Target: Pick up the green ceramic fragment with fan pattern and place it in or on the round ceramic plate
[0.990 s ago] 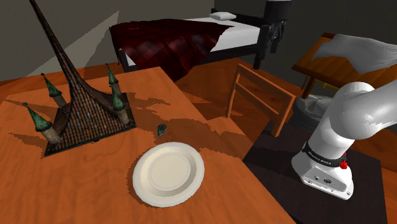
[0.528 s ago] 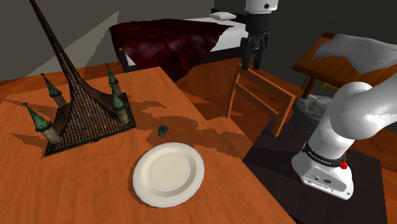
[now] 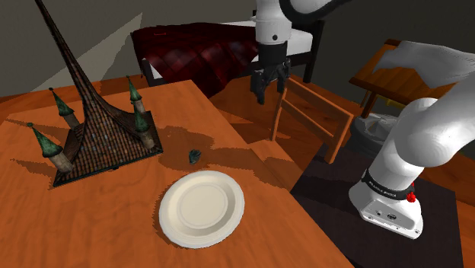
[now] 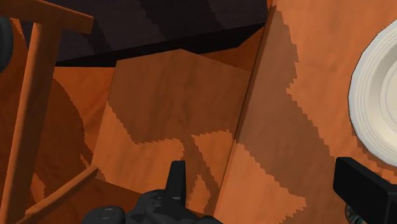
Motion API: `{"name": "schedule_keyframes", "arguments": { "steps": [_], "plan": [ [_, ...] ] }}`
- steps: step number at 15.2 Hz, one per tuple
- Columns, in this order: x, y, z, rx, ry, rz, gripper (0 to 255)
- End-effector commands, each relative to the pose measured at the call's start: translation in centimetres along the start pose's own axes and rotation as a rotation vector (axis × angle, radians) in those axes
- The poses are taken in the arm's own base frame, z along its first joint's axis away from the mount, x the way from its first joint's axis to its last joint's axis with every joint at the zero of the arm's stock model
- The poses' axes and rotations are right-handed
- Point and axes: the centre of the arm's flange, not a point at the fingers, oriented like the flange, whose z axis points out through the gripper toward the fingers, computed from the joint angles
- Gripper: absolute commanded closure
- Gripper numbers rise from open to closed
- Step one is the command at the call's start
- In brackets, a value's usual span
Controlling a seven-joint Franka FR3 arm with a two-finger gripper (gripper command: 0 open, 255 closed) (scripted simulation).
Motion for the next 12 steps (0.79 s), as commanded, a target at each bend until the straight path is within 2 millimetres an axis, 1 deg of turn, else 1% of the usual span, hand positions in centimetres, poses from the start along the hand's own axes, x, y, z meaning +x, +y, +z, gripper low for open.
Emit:
{"name": "schedule_keyframes", "arguments": {
  "steps": [1,12],
  "plan": [
    [1.4,-2.2,1.2,-0.009,0.001,0.013,0],
    [8.8,-13.5,8.2,-0.066,0.002,0.079,0]
  ]
}}
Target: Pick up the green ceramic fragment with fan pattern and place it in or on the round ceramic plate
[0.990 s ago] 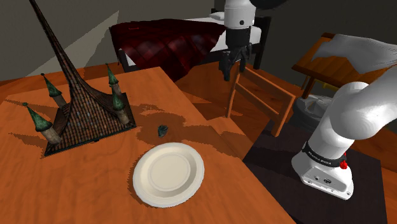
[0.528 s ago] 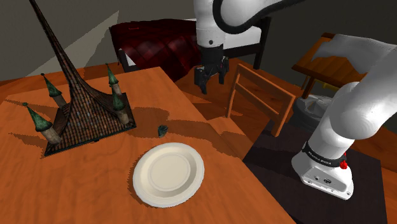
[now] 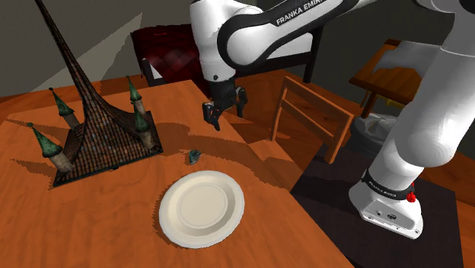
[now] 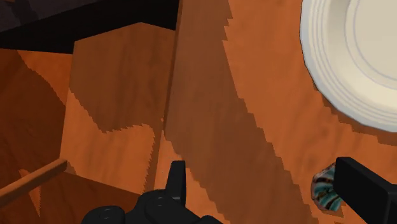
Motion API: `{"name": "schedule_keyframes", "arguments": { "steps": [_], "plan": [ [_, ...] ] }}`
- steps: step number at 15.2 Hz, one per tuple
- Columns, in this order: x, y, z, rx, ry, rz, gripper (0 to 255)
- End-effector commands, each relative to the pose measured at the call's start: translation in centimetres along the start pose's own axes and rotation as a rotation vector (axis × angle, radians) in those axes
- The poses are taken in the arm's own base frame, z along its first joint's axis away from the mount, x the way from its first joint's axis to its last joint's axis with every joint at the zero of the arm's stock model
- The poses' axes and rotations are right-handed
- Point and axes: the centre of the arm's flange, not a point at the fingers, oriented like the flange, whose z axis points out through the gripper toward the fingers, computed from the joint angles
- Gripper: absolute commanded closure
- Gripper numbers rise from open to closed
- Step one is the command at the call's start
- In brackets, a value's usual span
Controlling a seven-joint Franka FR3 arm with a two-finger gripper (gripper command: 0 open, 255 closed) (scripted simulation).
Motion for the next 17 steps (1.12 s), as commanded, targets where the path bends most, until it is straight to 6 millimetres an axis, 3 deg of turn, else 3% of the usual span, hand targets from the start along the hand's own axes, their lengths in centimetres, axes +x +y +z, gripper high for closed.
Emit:
{"name": "schedule_keyframes", "arguments": {
  "steps": [1,12,17],
  "plan": [
    [1.5,-2.3,1.6,-0.010,0.001,0.014,0],
    [8.9,-13.5,8.6,-0.066,0.001,0.080,0],
    [9.2,-13.8,11.0,-0.069,0.002,0.083,0]
  ]
}}
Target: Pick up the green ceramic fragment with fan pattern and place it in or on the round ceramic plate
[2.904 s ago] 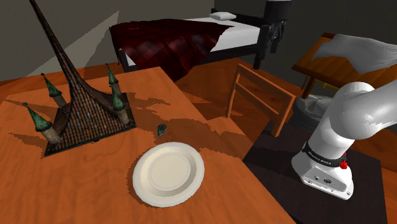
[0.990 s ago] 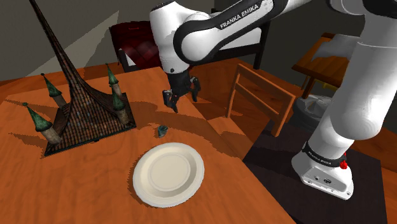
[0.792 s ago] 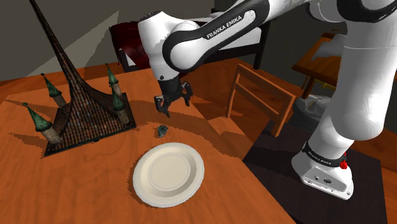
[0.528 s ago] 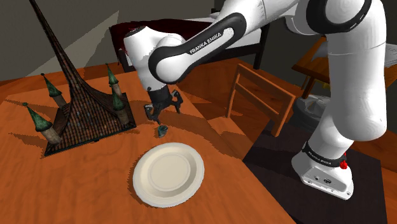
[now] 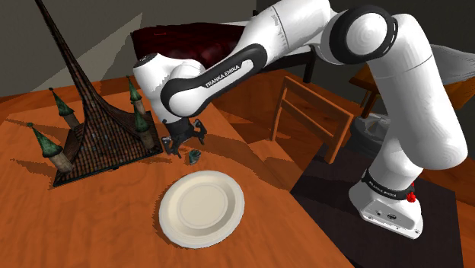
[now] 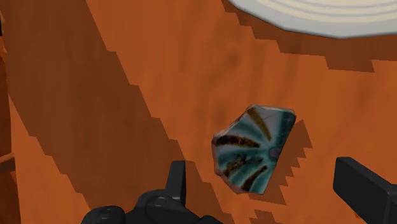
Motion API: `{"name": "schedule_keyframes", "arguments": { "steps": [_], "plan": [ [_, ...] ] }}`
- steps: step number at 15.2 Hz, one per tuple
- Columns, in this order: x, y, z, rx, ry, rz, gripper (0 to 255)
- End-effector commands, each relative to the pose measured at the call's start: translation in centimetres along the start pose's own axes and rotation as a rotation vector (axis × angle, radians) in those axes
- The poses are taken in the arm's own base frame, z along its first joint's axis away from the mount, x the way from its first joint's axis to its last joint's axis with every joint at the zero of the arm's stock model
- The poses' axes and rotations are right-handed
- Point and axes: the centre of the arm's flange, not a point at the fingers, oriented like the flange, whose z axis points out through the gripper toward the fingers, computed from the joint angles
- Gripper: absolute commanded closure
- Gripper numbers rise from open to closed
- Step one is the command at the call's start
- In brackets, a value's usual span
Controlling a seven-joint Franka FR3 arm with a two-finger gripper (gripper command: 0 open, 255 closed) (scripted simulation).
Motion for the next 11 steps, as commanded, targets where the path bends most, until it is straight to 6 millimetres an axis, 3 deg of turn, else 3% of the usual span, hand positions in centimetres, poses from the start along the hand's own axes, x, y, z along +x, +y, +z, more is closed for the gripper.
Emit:
{"name": "schedule_keyframes", "arguments": {
  "steps": [1,4,11],
  "plan": [
    [0.0,-0.1,1.2,0.000,0.001,0.000,0],
    [0.0,-0.1,2.6,0.000,0.001,0.000,0],
    [0.0,-0.1,2.6,0.000,0.001,0.000,0]
  ]
}}
